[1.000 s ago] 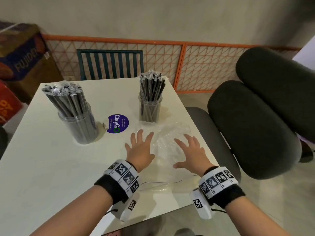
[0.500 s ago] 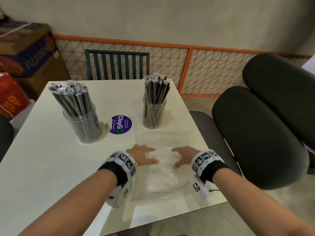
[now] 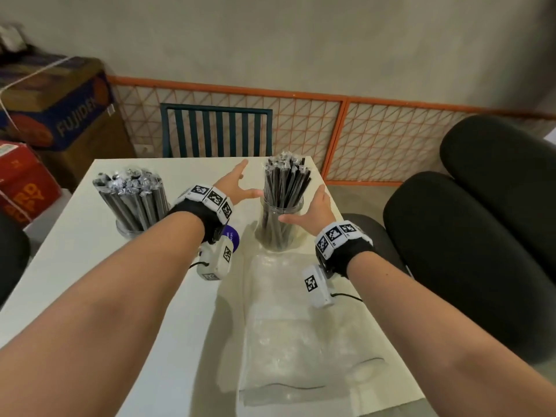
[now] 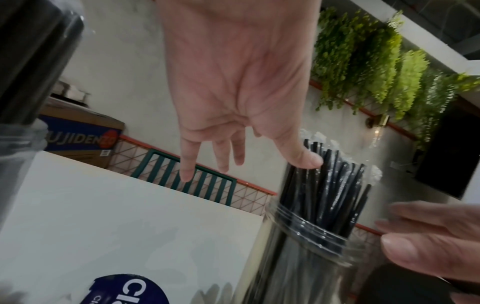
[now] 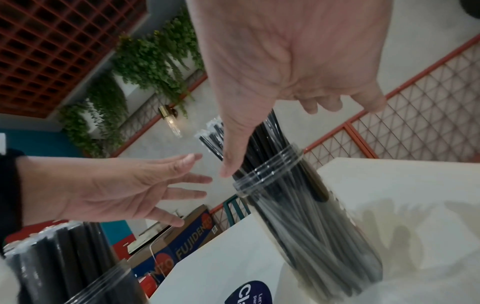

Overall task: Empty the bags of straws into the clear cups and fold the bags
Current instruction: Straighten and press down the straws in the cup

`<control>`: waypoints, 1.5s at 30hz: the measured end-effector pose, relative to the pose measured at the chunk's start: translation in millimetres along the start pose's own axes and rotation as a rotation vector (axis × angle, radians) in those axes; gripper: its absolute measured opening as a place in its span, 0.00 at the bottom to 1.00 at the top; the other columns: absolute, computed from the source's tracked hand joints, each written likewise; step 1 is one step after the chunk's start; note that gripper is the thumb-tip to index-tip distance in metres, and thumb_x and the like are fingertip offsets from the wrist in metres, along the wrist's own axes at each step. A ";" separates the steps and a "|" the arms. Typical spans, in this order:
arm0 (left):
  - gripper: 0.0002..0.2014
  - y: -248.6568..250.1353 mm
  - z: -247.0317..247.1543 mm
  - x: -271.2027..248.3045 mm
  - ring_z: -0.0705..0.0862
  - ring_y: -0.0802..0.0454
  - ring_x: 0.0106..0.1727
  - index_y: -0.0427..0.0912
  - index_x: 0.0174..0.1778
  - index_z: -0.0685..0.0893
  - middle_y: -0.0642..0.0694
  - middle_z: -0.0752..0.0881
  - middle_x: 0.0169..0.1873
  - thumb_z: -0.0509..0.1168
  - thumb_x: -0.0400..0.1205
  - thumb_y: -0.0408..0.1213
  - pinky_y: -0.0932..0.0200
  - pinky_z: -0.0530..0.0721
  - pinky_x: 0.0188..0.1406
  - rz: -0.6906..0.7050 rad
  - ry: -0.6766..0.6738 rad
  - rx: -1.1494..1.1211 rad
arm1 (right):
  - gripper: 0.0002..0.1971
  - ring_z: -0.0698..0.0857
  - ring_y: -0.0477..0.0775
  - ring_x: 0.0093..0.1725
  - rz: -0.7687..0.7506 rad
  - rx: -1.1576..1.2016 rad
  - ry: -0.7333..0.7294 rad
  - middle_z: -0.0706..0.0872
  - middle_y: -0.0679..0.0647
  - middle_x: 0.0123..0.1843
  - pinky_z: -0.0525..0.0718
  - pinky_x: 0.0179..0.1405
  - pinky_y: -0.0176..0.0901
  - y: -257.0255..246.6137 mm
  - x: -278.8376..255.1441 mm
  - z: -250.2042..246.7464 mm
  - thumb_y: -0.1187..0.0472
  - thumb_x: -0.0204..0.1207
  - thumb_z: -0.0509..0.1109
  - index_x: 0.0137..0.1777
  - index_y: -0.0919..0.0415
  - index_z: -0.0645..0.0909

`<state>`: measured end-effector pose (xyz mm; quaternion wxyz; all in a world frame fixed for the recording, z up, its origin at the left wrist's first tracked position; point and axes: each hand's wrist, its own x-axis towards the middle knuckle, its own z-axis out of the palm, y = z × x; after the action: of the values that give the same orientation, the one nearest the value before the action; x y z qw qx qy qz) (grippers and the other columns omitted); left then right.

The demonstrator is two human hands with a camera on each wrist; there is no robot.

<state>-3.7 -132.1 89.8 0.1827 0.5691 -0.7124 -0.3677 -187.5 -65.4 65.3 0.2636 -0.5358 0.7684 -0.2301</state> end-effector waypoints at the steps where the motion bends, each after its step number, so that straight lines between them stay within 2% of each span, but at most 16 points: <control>1: 0.47 -0.2 -0.4 5.9 0.68 0.41 0.78 0.48 0.83 0.47 0.38 0.67 0.79 0.70 0.75 0.48 0.50 0.68 0.73 -0.006 0.001 -0.018 | 0.65 0.46 0.59 0.85 0.021 0.003 0.006 0.43 0.61 0.86 0.55 0.82 0.65 -1.6 2.0 3.3 0.43 0.62 0.80 0.82 0.66 0.33; 9: 0.50 29.3 29.8 24.4 0.62 0.42 0.81 0.46 0.83 0.39 0.41 0.57 0.83 0.66 0.76 0.56 0.48 0.60 0.78 -0.003 -0.117 -0.118 | 0.62 0.37 0.57 0.85 0.061 0.018 0.043 0.43 0.55 0.87 0.41 0.77 0.77 -24.6 21.7 21.2 0.44 0.66 0.77 0.82 0.61 0.31; 11: 0.58 35.2 39.4 29.4 0.65 0.41 0.80 0.44 0.82 0.44 0.39 0.61 0.81 0.67 0.66 0.69 0.45 0.61 0.80 -0.009 -0.168 -0.137 | 0.55 0.41 0.57 0.85 0.096 0.069 0.070 0.46 0.54 0.87 0.43 0.76 0.77 -32.3 27.2 22.1 0.49 0.71 0.74 0.83 0.57 0.33; 13: 0.68 36.0 45.1 36.5 0.69 0.40 0.77 0.45 0.82 0.47 0.38 0.65 0.79 0.62 0.52 0.81 0.41 0.66 0.77 -0.007 -0.211 -0.118 | 0.42 0.54 0.60 0.84 0.033 0.220 0.125 0.54 0.56 0.85 0.51 0.77 0.73 -40.6 30.6 19.1 0.53 0.78 0.67 0.84 0.54 0.42; 15: 0.66 35.1 43.0 38.6 0.68 0.40 0.78 0.44 0.82 0.48 0.38 0.65 0.79 0.60 0.54 0.81 0.40 0.65 0.78 0.024 -0.202 -0.107 | 0.30 0.68 0.61 0.78 -0.020 0.378 0.179 0.67 0.59 0.80 0.60 0.76 0.60 -46.4 34.3 13.3 0.56 0.82 0.60 0.82 0.57 0.53; 16: 0.64 37.8 38.0 33.6 0.67 0.41 0.79 0.45 0.82 0.48 0.40 0.64 0.79 0.61 0.57 0.78 0.40 0.64 0.78 0.040 -0.193 -0.112 | 0.27 0.73 0.62 0.74 -0.064 0.315 0.158 0.74 0.60 0.76 0.63 0.75 0.57 -49.8 32.2 6.0 0.59 0.82 0.59 0.80 0.58 0.58; 19: 0.45 31.7 24.8 31.1 0.65 0.43 0.79 0.42 0.82 0.49 0.41 0.65 0.79 0.66 0.76 0.56 0.51 0.62 0.78 0.098 -0.117 -0.187 | 0.22 0.80 0.64 0.66 -0.151 0.199 0.060 0.82 0.62 0.66 0.76 0.67 0.52 -43.8 39.6 -12.3 0.65 0.79 0.63 0.73 0.60 0.68; 22: 0.49 15.5 22.0 31.7 0.62 0.43 0.81 0.40 0.82 0.45 0.39 0.61 0.81 0.71 0.75 0.47 0.51 0.62 0.76 0.071 -0.054 -0.199 | 0.31 0.76 0.59 0.72 -0.213 0.146 -0.063 0.77 0.59 0.73 0.73 0.67 0.45 -32.2 45.8 -21.6 0.61 0.75 0.72 0.76 0.61 0.66; 25: 0.57 3.3 29.6 37.0 0.55 0.44 0.83 0.41 0.82 0.39 0.38 0.54 0.83 0.75 0.71 0.46 0.48 0.58 0.79 0.031 -0.082 -0.168 | 0.48 0.66 0.61 0.79 -0.143 0.031 -0.141 0.63 0.61 0.81 0.68 0.75 0.53 -18.8 50.9 -17.9 0.61 0.69 0.78 0.83 0.61 0.51; 28: 0.59 -0.9 37.3 43.5 0.56 0.46 0.83 0.44 0.82 0.38 0.42 0.55 0.83 0.77 0.69 0.43 0.50 0.57 0.80 0.070 -0.125 -0.250 | 0.56 0.60 0.62 0.81 -0.032 -0.066 -0.185 0.55 0.62 0.82 0.66 0.77 0.57 -3.4 51.7 -2.4 0.56 0.66 0.80 0.83 0.61 0.42; 32: 0.56 5.3 44.1 52.6 0.66 0.49 0.79 0.43 0.83 0.40 0.44 0.67 0.78 0.77 0.70 0.33 0.59 0.63 0.73 0.128 -0.170 -0.386 | 0.63 0.58 0.61 0.82 -0.065 0.097 -0.128 0.61 0.61 0.82 0.65 0.78 0.65 0.9 62.6 13.6 0.48 0.55 0.83 0.83 0.58 0.45; 35: 0.53 11.1 44.9 55.5 0.66 0.51 0.78 0.44 0.83 0.44 0.45 0.68 0.77 0.75 0.71 0.30 0.57 0.64 0.74 0.151 -0.179 -0.442 | 0.68 0.61 0.63 0.82 -0.045 0.240 -0.087 0.63 0.63 0.82 0.66 0.77 0.67 -2.1 71.1 15.9 0.44 0.44 0.82 0.82 0.52 0.45; 37: 0.46 13.6 41.6 54.2 0.69 0.52 0.74 0.42 0.82 0.51 0.46 0.72 0.73 0.73 0.74 0.31 0.61 0.65 0.70 0.159 -0.172 -0.374 | 0.61 0.68 0.62 0.79 -0.062 0.240 -0.077 0.69 0.62 0.79 0.69 0.76 0.62 -3.4 74.3 15.4 0.49 0.53 0.83 0.82 0.55 0.49; 39: 0.32 15.0 35.3 52.7 0.75 0.47 0.71 0.40 0.78 0.66 0.42 0.78 0.70 0.70 0.78 0.36 0.63 0.69 0.64 0.171 -0.155 -0.196 | 0.41 0.77 0.61 0.71 -0.116 0.180 -0.068 0.79 0.60 0.72 0.74 0.73 0.54 -11.7 69.3 5.4 0.59 0.67 0.78 0.78 0.60 0.63; 41: 0.24 15.0 24.9 53.1 0.79 0.44 0.68 0.40 0.72 0.75 0.39 0.82 0.66 0.67 0.80 0.42 0.61 0.72 0.61 0.185 -0.145 -0.079 | 0.27 0.81 0.60 0.67 -0.193 0.162 -0.076 0.84 0.60 0.67 0.76 0.69 0.50 -18.9 67.0 -9.2 0.63 0.72 0.74 0.72 0.61 0.74; 45: 0.26 17.3 -3.9 52.6 0.78 0.46 0.69 0.45 0.73 0.75 0.42 0.81 0.68 0.67 0.78 0.48 0.55 0.72 0.68 0.204 -0.219 -0.005 | 0.22 0.80 0.56 0.66 -0.277 0.106 -0.207 0.84 0.58 0.65 0.74 0.71 0.52 -26.4 67.9 -38.6 0.63 0.73 0.73 0.68 0.62 0.78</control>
<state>-27.7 -181.7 96.7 0.1416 0.4498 -0.7813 -0.4089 -213.6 -135.3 100.5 0.3351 -0.6429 0.6427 -0.2478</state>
